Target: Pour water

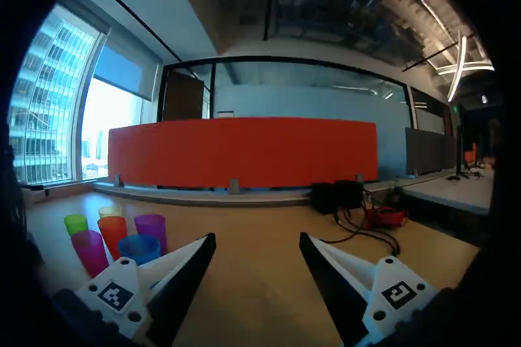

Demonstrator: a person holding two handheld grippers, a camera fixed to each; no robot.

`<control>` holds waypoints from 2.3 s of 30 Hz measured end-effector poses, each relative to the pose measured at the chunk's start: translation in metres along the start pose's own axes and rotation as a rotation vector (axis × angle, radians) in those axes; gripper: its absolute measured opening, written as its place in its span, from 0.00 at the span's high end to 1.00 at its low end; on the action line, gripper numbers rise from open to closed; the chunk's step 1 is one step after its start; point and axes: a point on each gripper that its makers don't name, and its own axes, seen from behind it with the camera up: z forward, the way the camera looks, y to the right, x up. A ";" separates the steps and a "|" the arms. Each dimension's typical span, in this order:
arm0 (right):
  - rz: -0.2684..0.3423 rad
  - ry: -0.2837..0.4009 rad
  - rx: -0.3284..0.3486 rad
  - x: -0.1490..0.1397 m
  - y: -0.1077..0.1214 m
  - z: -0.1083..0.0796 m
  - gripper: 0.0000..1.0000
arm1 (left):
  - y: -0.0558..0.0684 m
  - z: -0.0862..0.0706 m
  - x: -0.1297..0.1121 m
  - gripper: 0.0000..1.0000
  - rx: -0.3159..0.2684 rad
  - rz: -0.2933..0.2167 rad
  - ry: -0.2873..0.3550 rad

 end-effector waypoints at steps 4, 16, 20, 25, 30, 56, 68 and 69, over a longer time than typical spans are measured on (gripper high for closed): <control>-0.006 -0.001 0.000 0.001 -0.001 0.001 0.00 | 0.000 0.000 0.000 0.06 0.000 0.000 0.000; -0.006 -0.002 0.001 0.002 -0.002 -0.002 0.00 | 0.000 0.000 0.000 0.06 0.000 0.000 0.000; -0.005 -0.003 -0.001 0.002 -0.002 -0.002 0.00 | 0.000 0.000 0.000 0.06 0.000 0.000 0.000; -0.005 -0.004 -0.001 0.002 -0.002 -0.002 0.01 | 0.000 0.000 0.000 0.06 0.000 0.000 0.000; -0.005 -0.004 -0.001 0.002 -0.003 -0.001 0.01 | 0.000 0.000 0.000 0.06 0.000 0.000 0.000; -0.006 -0.004 -0.001 0.003 -0.003 -0.001 0.00 | 0.000 0.001 0.000 0.06 0.000 0.000 0.000; -0.006 -0.004 -0.001 0.004 -0.002 -0.001 0.01 | 0.000 0.002 -0.001 0.06 -0.001 -0.001 0.000; -0.006 -0.004 -0.001 0.004 -0.002 -0.001 0.00 | 0.000 0.002 -0.001 0.06 -0.001 -0.001 0.000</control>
